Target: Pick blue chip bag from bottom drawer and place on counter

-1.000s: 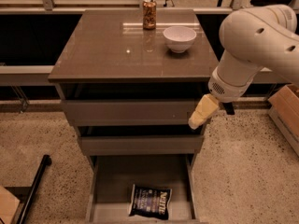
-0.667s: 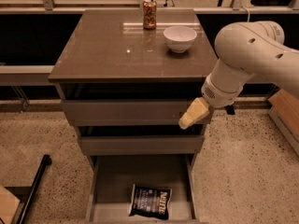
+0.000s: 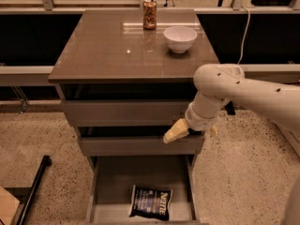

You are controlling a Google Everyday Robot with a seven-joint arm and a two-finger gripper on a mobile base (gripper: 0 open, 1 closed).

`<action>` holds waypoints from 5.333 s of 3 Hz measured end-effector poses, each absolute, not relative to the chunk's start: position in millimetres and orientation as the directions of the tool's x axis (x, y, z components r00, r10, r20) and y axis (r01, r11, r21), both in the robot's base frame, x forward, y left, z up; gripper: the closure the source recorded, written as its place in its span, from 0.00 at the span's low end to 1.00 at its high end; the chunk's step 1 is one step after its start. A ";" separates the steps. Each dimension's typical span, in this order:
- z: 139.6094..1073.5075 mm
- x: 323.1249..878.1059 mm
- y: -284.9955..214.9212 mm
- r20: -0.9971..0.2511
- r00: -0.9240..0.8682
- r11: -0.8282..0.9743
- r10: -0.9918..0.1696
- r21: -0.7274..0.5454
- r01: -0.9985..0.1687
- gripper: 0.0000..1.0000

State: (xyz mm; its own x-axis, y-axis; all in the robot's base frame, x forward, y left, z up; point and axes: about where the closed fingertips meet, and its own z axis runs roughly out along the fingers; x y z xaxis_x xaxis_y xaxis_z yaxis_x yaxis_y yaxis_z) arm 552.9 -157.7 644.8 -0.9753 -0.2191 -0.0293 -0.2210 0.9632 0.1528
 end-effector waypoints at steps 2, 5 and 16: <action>574.7 539.4 -138.0 0.077 -0.989 0.980 -0.127 0.164 -0.113 0.00; 456.3 510.4 -54.6 0.160 -0.985 0.884 -0.065 0.467 0.018 0.00; 187.1 516.7 -72.3 0.303 -0.890 0.770 0.340 0.453 0.448 0.00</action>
Offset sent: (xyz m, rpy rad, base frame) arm -0.0090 0.0137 -0.0552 -0.0004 0.0785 -0.0688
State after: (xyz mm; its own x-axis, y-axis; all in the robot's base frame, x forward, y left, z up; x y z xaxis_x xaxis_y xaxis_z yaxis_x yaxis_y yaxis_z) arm 516.7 -72.3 187.1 -0.8904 0.3398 0.3029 0.4482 0.7705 0.4533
